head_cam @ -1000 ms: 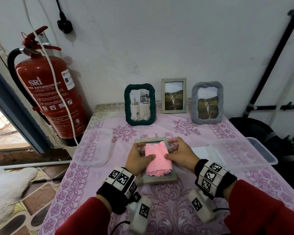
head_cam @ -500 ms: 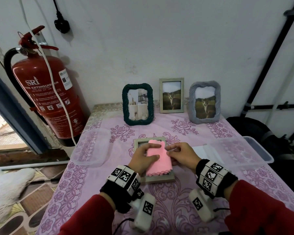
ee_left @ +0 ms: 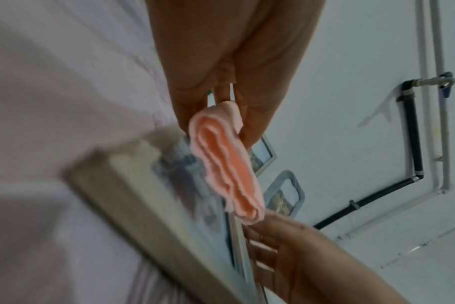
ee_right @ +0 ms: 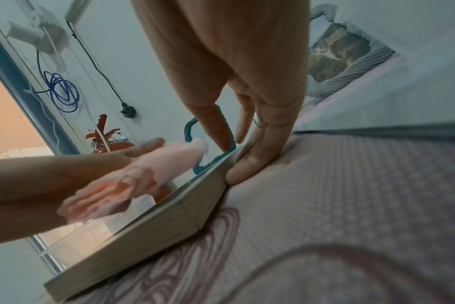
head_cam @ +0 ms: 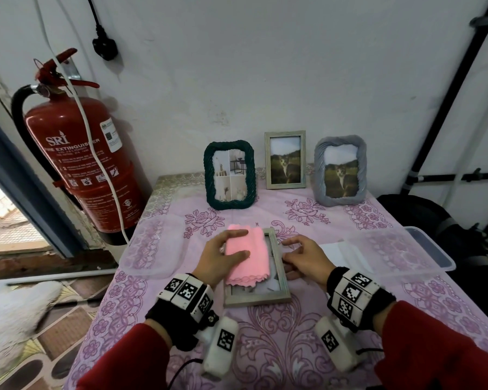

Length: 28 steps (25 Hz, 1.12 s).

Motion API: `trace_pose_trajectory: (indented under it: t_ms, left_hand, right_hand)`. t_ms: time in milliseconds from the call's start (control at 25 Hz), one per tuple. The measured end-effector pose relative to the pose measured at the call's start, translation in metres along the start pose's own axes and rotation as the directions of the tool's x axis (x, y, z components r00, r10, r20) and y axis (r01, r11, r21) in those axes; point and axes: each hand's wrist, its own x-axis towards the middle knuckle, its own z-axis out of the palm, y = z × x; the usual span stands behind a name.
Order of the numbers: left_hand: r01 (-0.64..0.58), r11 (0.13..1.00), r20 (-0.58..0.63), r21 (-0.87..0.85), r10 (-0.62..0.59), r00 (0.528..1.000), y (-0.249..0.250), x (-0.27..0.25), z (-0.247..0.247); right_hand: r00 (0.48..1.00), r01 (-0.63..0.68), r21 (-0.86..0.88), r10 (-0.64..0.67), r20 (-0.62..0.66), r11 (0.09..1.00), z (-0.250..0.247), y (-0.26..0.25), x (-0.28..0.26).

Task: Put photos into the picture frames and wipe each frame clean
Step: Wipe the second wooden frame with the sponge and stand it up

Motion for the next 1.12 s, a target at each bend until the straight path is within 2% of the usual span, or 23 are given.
trace_pose_trajectory:
  t_ms: [80, 240, 360, 560, 640, 720, 840, 1000, 1040, 1120]
  left_hand:
    - [-0.019, 0.999, -0.019, 0.037, 0.020, 1.000, 0.010, 0.000, -0.018]
    - [-0.035, 0.993, -0.042, 0.110, 0.039, 0.998, 0.032, 0.002, -0.060]
    - [-0.046, 0.988, -0.076, 0.150, 0.058, 0.995, 0.045, 0.005, -0.093]
    - [-0.009, 0.962, -0.182, 0.272, 0.061, 0.981, 0.047, 0.016, -0.149]
    - [0.044, 0.945, -0.173, 0.324, 0.014, 0.985, 0.040, 0.018, -0.161]
    - [0.082, 0.886, -0.146, 0.455, -0.017, 0.989, 0.029, 0.018, -0.166]
    - [0.066, 0.796, -0.092, 0.602, -0.012, 0.996, 0.013, 0.018, -0.166]
    - [0.145, 0.854, -0.125, 0.500, -0.095, 0.988, 0.003, 0.019, -0.164]
    - [0.160, 0.816, -0.131, 0.556, -0.104, 0.986, 0.002, 0.019, -0.163]
    - [0.160, 0.675, -0.157, 0.720, -0.066, 0.985, -0.001, 0.017, -0.160]
  right_hand:
    - [0.999, -0.007, -0.034, 0.008, 0.037, 0.999, 0.001, -0.003, -0.001]
    - [0.984, 0.001, -0.268, 0.047, 0.170, 0.963, 0.003, -0.013, -0.002]
    - [0.987, -0.003, -0.348, 0.059, 0.152, 0.938, 0.006, -0.016, 0.000]
    - [0.992, 0.009, -0.374, 0.039, 0.122, 0.927, 0.008, -0.014, 0.002]
    - [0.992, 0.006, -0.377, 0.043, 0.122, 0.926, 0.008, -0.013, 0.003]
    - [0.992, 0.004, -0.385, 0.044, 0.117, 0.923, 0.008, -0.012, 0.004]
    - [0.994, 0.010, -0.389, 0.035, 0.107, 0.921, 0.009, -0.010, 0.006]
    - [0.994, 0.015, -0.387, 0.027, 0.104, 0.922, 0.009, -0.008, 0.006]
    - [0.994, 0.009, -0.380, 0.033, 0.103, 0.925, 0.009, -0.008, 0.007]
    - [0.994, 0.000, -0.369, 0.040, 0.101, 0.930, 0.010, -0.007, 0.007]
